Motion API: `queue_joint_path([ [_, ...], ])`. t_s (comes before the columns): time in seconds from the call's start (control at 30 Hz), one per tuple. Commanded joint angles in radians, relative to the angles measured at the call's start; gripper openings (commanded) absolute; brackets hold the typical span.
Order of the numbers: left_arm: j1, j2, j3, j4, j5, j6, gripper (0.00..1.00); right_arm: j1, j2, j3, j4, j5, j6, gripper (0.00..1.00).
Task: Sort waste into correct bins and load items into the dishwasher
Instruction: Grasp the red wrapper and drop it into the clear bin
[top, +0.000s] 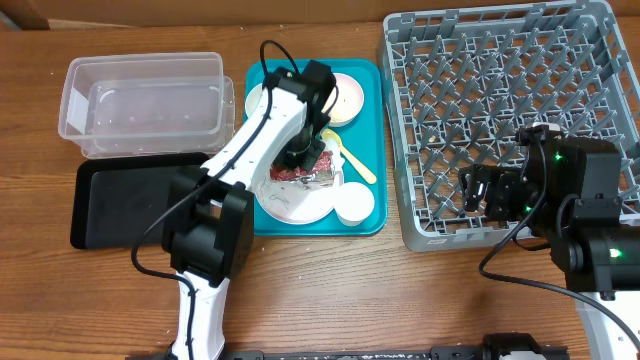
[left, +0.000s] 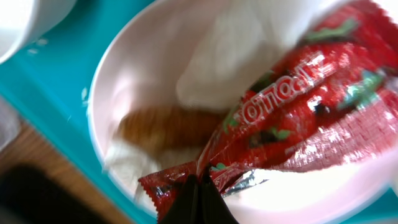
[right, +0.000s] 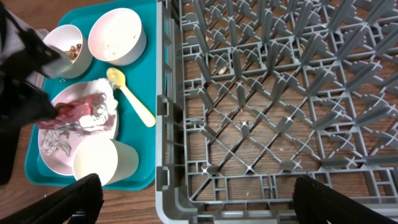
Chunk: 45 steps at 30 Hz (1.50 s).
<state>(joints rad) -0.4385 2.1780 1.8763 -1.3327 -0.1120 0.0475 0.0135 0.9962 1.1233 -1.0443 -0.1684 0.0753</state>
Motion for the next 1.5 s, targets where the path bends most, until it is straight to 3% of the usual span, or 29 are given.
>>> queue_joint_path([
  [0.0, 0.006, -0.008, 0.225, -0.091, 0.048, -0.044, 0.04, -0.003, -0.003, 0.021, 0.001, -0.006, 0.003, 1.0],
  [0.17, 0.037, -0.008, 0.558, -0.262, 0.056, -0.055, 0.04, -0.003, -0.003, 0.021, 0.002, -0.006, 0.003, 1.0],
  [0.3, 0.126, -0.008, 0.718, -0.314, 0.05, -0.119, 0.04, -0.003, -0.003, 0.021, 0.001, -0.006, 0.003, 1.0],
  [0.53, 0.406, 0.011, 0.692, -0.282, 0.003, -0.37, 0.04, -0.003, -0.003, 0.021, -0.002, -0.01, 0.003, 1.0],
  [0.73, 0.571, 0.027, 0.561, -0.125, -0.003, -0.384, 0.04, -0.003, -0.003, 0.021, -0.002, -0.01, 0.003, 1.0],
  [0.77, 0.59, 0.027, 0.521, -0.09, -0.003, -0.384, 0.13, -0.003, -0.003, 0.021, -0.003, -0.01, 0.003, 1.0],
  [0.87, 0.609, 0.027, 0.452, -0.04, -0.003, -0.384, 0.55, -0.003, -0.003, 0.021, -0.006, -0.01, 0.003, 1.0],
  [0.9, 0.61, 0.027, 0.443, -0.036, -0.003, -0.384, 0.72, -0.003, -0.003, 0.021, -0.007, -0.01, 0.003, 1.0],
  [0.93, 0.61, 0.027, 0.436, -0.027, -0.01, -0.383, 1.0, -0.003, -0.003, 0.021, -0.008, -0.01, 0.003, 1.0],
  [1.1, 0.596, 0.024, 0.491, -0.055, 0.02, -0.354, 0.99, -0.003, -0.003, 0.021, -0.01, -0.01, 0.003, 1.0],
  [1.23, 0.549, 0.015, 0.591, -0.18, 0.149, -0.26, 0.9, -0.003, -0.003, 0.021, -0.012, -0.01, 0.003, 1.0],
  [1.37, 0.425, 0.013, 0.668, -0.349, 0.157, -0.228, 0.89, -0.003, -0.003, 0.021, -0.028, -0.009, 0.003, 1.0],
  [1.47, 0.305, 0.013, 0.65, -0.357, 0.172, -0.218, 0.87, -0.003, -0.003, 0.021, -0.037, -0.009, 0.003, 1.0],
])
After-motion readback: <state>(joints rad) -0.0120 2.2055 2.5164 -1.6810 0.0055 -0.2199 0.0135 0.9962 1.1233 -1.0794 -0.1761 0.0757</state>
